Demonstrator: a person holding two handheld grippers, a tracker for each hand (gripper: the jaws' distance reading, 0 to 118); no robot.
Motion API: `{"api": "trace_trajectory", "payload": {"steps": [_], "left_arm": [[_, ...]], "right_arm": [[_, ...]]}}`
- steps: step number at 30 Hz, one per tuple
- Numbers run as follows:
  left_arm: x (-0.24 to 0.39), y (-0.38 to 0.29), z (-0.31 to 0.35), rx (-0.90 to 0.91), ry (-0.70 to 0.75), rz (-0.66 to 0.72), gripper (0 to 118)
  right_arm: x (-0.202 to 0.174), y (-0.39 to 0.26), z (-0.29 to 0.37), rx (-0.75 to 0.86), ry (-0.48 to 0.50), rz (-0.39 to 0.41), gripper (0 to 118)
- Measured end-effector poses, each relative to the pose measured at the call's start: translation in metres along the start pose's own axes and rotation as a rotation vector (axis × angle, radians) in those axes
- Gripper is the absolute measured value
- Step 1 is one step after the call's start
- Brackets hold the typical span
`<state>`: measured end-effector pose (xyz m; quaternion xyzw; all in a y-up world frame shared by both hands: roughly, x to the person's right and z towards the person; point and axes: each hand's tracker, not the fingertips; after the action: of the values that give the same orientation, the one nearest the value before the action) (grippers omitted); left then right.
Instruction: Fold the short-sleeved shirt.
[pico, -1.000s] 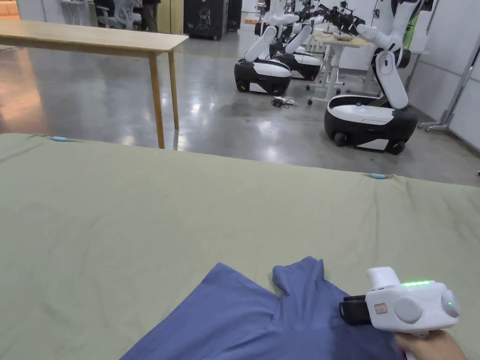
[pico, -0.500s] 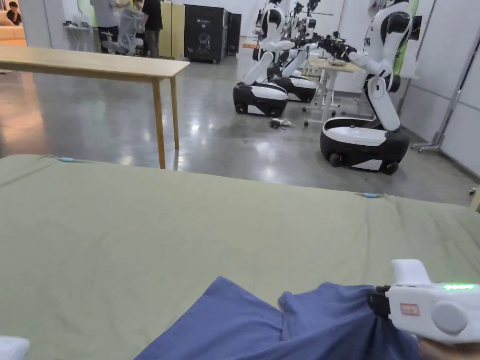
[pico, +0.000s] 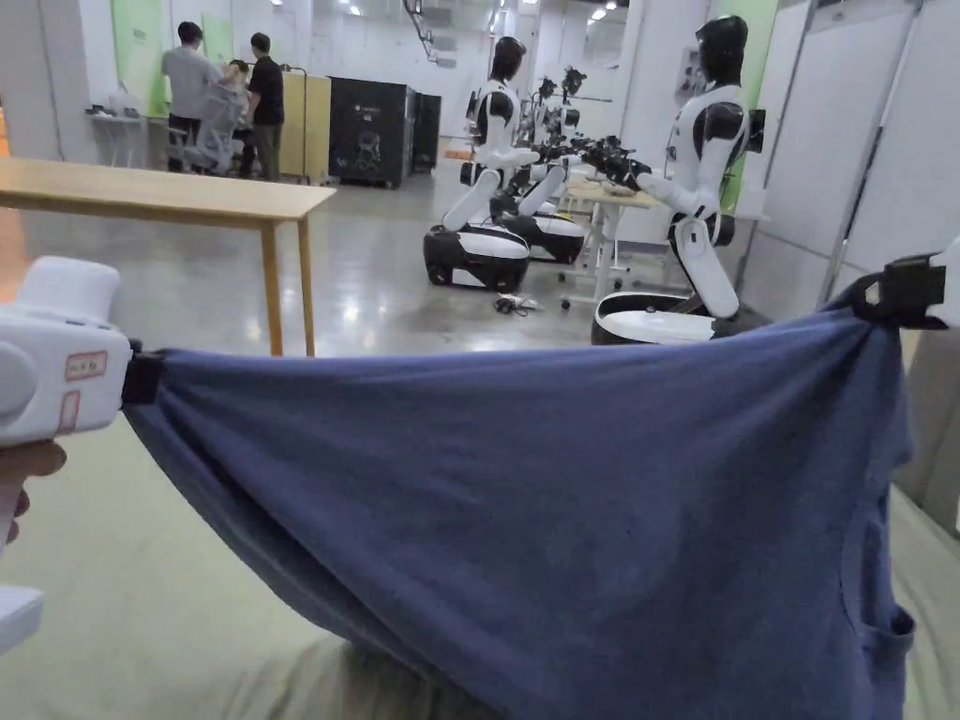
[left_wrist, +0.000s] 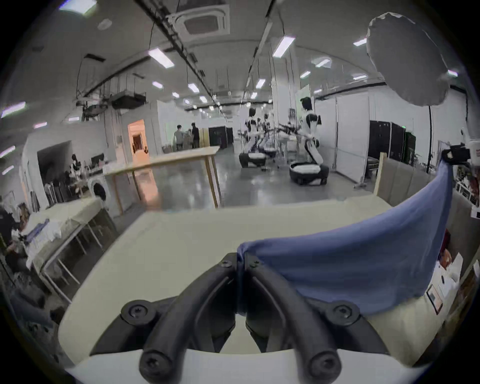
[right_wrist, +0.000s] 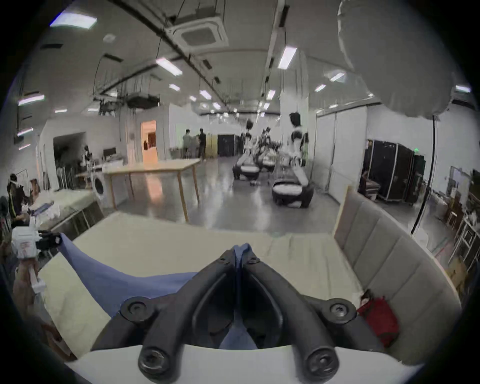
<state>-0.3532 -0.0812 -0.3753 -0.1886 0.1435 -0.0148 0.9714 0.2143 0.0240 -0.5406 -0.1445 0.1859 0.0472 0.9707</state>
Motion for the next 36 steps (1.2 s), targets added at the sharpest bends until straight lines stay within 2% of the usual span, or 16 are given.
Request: {"api": "trace_trajectory", "payload": {"steps": [3,8,15,16,21,28,32,36], "left_arm": [[0.003,0.055,-0.005,0.067,-0.010,0.039,2],[0.009,0.136,-0.008,0.190,0.063,-0.022,2],[0.009,0.204,-0.003,0.306,0.119,0.000,2],[0.009,0.207,-0.003,0.311,0.131,-0.007,2],[0.012,0.189,-0.027,0.305,0.132,0.011,2],[0.021,0.107,-0.091,0.218,0.132,0.047,2],[0.032,0.072,-0.104,0.182,0.137,0.044,2],[0.036,0.053,-0.099,0.153,0.120,0.051,2]], "right_arm": [[0.007,0.039,0.007,0.073,-0.021,-0.020,8],[0.019,0.085,-0.002,0.178,-0.033,-0.079,8],[0.016,0.118,-0.012,0.269,-0.038,-0.103,8],[0.025,0.122,-0.020,0.270,-0.039,-0.108,8],[0.029,0.105,-0.043,0.277,-0.036,-0.125,8],[0.034,0.039,-0.088,0.189,-0.049,-0.148,8],[0.040,0.018,-0.095,0.150,-0.039,-0.173,8],[0.040,0.003,-0.085,0.128,-0.040,-0.162,8]]}}
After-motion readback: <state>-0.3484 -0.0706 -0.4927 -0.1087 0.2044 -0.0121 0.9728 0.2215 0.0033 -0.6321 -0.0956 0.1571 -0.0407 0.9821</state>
